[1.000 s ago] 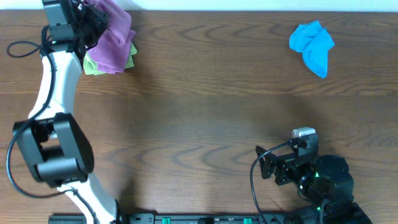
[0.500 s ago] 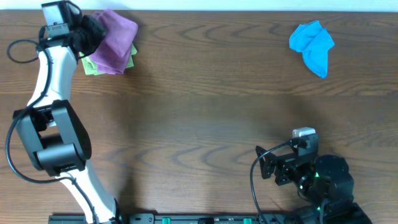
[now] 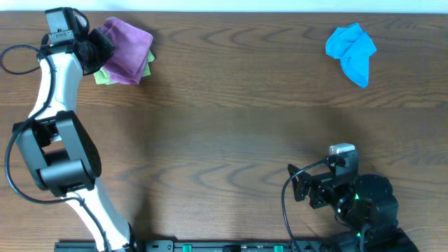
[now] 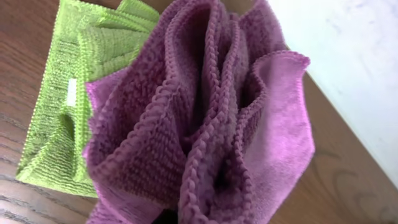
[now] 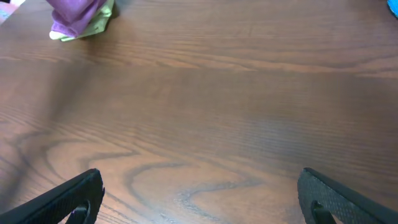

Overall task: Fold the cloth
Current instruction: 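Carry the folded cloth with the left gripper onto the cloth stack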

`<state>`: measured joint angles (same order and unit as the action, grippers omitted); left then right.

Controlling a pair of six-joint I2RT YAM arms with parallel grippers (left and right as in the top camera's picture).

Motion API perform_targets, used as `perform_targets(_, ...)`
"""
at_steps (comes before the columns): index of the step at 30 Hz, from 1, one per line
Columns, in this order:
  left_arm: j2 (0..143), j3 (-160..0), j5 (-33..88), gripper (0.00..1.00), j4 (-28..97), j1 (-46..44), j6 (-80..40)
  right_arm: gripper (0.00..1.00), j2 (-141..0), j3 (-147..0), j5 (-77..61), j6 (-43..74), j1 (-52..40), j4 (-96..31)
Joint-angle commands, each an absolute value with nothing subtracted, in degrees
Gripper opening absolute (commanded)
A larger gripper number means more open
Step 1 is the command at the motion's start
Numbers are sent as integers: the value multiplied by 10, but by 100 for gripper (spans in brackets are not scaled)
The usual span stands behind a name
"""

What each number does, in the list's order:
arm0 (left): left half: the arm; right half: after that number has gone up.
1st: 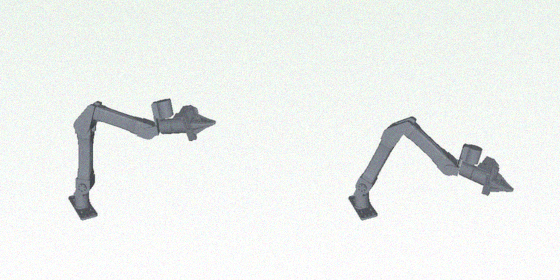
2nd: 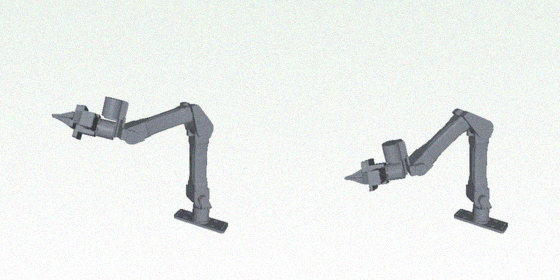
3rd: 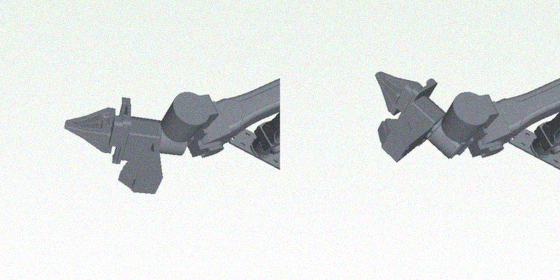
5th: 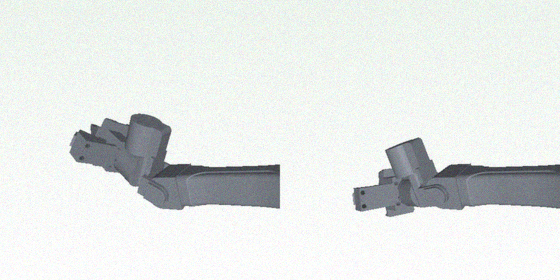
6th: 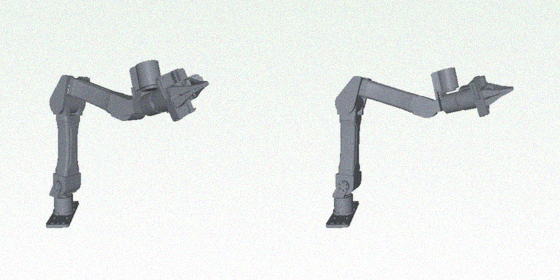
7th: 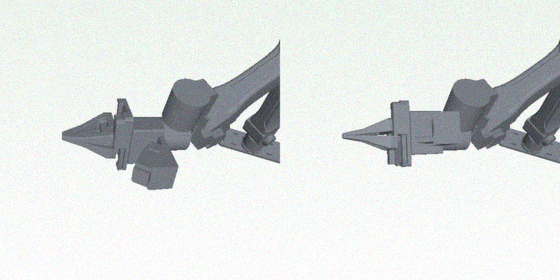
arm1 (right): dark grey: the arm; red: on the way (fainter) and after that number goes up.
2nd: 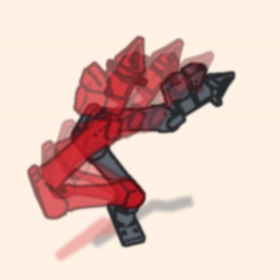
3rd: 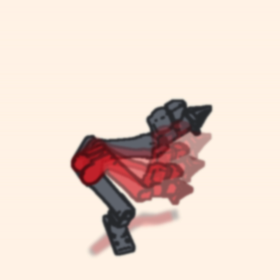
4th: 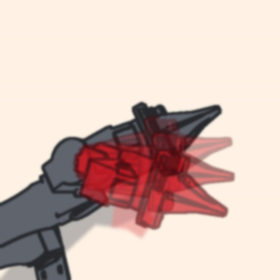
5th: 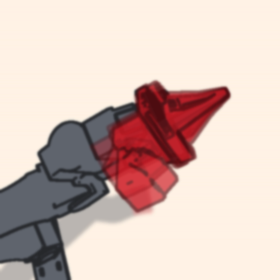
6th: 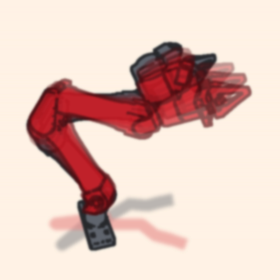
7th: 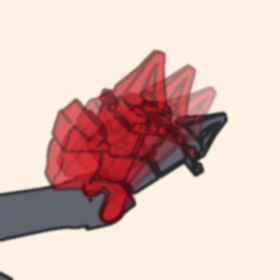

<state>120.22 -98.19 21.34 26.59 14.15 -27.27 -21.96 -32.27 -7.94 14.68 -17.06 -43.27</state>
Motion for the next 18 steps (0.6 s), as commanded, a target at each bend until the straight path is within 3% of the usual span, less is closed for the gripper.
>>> perform_targets(1,1215,-995,185,14,265,142,-250,99,-216,-319,-79,154,-167,-433)
perform_targets(4,1215,-995,176,20,254,143,-242,99,-216,-319,-79,154,-167,-433)
perform_targets(13,1215,-995,169,63,240,143,-237,99,-216,-319,-79,154,-167,-433)
perform_targets(18,1214,-995,169,78,239,154,-237,99,-216,-319,-79,154,-167,-433)
